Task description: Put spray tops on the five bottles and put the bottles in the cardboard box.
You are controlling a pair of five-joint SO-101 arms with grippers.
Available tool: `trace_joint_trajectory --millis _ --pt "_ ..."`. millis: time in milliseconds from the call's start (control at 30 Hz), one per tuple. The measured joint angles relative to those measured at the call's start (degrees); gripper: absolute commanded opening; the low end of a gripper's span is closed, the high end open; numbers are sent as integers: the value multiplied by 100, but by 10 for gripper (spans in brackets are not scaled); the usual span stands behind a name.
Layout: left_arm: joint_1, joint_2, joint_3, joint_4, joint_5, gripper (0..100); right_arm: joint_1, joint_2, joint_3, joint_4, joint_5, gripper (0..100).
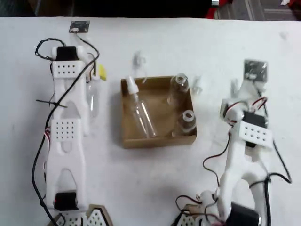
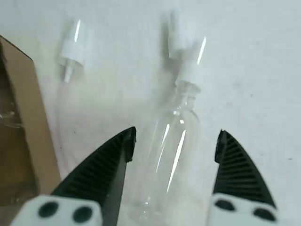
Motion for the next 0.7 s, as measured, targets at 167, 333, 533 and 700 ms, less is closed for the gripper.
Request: trace_joint_trajectory --millis 167,333,533,700 --pt "-9 -79 0 35 0 267 -193 -826 -1415 1495 0 211" --pt "-88 -826 35 62 141 267 -905 -862 -3349 2804 0 209" --pt "-413 -1407 255 62 440 267 -2919 686 -5635 3613 -176 209" --pt "-668 -1407 949 62 580 267 -3842 3051 -7332 3596 -624 209"
